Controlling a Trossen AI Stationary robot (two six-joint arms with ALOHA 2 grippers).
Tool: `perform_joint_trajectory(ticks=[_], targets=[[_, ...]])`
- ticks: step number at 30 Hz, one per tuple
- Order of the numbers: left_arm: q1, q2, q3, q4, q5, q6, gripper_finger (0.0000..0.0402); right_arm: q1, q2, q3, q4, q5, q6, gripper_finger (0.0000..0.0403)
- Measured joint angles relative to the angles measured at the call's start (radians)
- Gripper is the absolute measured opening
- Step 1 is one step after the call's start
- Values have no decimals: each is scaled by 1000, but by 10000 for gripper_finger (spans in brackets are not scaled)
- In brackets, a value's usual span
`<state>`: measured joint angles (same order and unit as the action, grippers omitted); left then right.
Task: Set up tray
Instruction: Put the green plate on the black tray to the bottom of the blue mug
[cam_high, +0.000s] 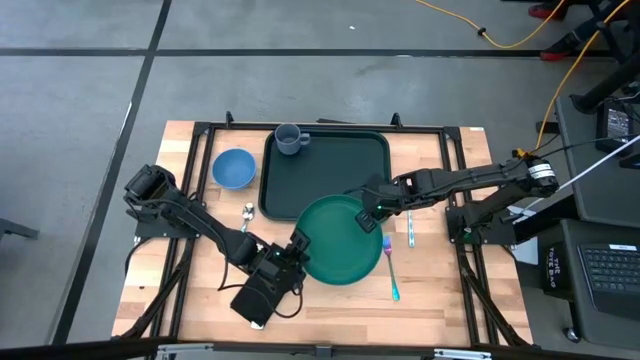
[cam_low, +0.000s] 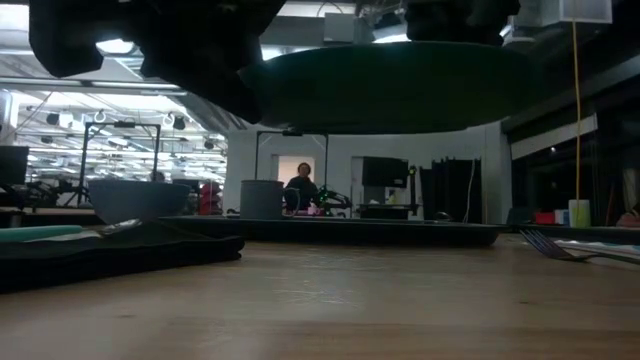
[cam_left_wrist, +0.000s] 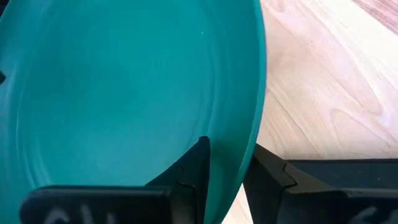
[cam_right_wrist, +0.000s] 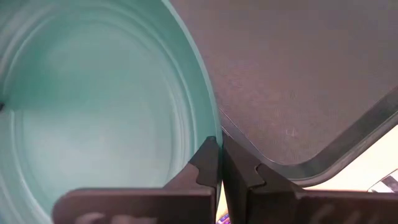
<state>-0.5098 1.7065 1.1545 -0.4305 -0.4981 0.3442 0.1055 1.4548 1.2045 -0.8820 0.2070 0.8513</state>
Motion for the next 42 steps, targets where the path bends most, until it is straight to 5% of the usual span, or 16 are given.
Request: perform_joint_trajectory(ticks=[9,42], targets=[[-1,0,1,8,-1,80,8,-1,0,0,6,4,-23,32],[-20,-1,-1,-101,-59,111,3,-11,0,77,3,109,-204,40]])
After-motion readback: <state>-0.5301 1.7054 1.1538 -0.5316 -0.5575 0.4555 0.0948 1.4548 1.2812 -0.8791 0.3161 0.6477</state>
